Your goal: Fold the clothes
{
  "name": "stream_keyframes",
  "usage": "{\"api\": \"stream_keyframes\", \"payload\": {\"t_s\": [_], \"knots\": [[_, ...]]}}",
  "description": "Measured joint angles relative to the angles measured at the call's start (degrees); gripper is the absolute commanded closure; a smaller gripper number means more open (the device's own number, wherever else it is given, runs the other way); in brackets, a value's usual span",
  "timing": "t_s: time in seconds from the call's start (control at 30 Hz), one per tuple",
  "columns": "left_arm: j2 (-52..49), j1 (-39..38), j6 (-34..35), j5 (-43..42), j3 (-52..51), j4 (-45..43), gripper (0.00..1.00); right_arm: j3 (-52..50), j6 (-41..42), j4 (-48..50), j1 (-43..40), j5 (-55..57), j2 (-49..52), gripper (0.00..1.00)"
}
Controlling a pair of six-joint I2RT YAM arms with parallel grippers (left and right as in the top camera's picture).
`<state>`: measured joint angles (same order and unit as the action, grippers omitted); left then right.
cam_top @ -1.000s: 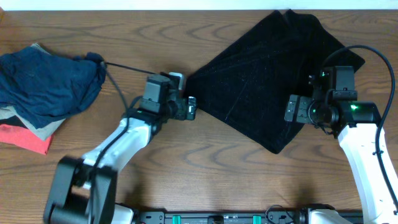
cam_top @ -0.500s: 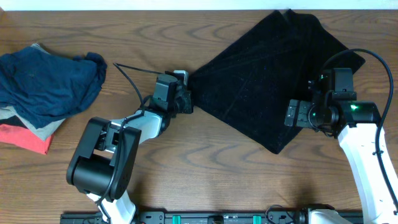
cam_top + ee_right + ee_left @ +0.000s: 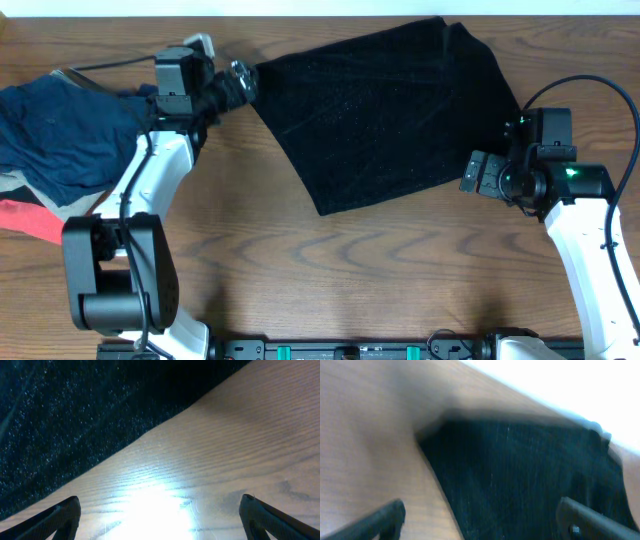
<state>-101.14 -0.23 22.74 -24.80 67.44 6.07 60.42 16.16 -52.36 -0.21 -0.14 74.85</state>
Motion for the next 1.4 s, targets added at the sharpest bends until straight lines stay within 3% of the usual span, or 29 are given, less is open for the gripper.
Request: {"api": "stream_keyframes", "payload": {"t_s": [0.13, 0.27, 0.43, 0.6, 0.67, 0.77, 0.8, 0.93, 1.17, 1.4], "knots": [[-0.6, -2.7, 1.0, -5.3, -0.9, 20.1, 0.02, 0.0, 0.2, 1.4, 0.0, 0.2, 0.0, 0.01], [-0.9, -7.3, 1.5, -7.8, -1.5, 33.9, 0.02, 0.0, 2.1, 2.1, 0.0, 2.1, 0.6, 0.01], [-0.9, -13.8, 2.6, -9.1, -2.8, 34.9, 0.02, 0.0, 4.1, 3.3, 0.0, 4.0, 2.1, 0.01], [-0.9, -20.2, 8.1, -9.6, -7.7, 24.1, 0.03, 0.0, 4.7, 3.6, 0.0, 5.0, 2.7, 0.01], [-1.2, -22.4, 11.1, -9.5, -9.6, 19.4, 0.27, 0.0, 4.7, 3.8, 0.0, 5.5, 2.7, 0.01], [-2.3, -24.2, 13.8, -8.7, -11.1, 15.7, 0.87, 0.0, 4.9, 4.6, -0.1, 6.3, 2.7, 0.01], [-2.5, -24.3, 14.1, -8.2, -11.2, 15.9, 0.94, 0.0, 4.9, 4.9, -0.1, 6.4, 2.7, 0.01], [-2.6, -23.0, 13.1, -7.3, -11.3, 20.7, 0.94, 0.0, 4.9, 5.5, -0.3, 7.6, 3.1, 0.01], [-2.6, -11.5, 4.5, -4.6, -11.2, 40.3, 0.94, 0.0, 5.2, 4.8, -2.2, 7.9, 8.5, 0.01], [-2.6, -1.6, -1.6, -1.8, -11.3, 44.7, 0.94, -0.3, 7.5, 2.3, -2.2, 0.1, 17.5, 0.01]]}}
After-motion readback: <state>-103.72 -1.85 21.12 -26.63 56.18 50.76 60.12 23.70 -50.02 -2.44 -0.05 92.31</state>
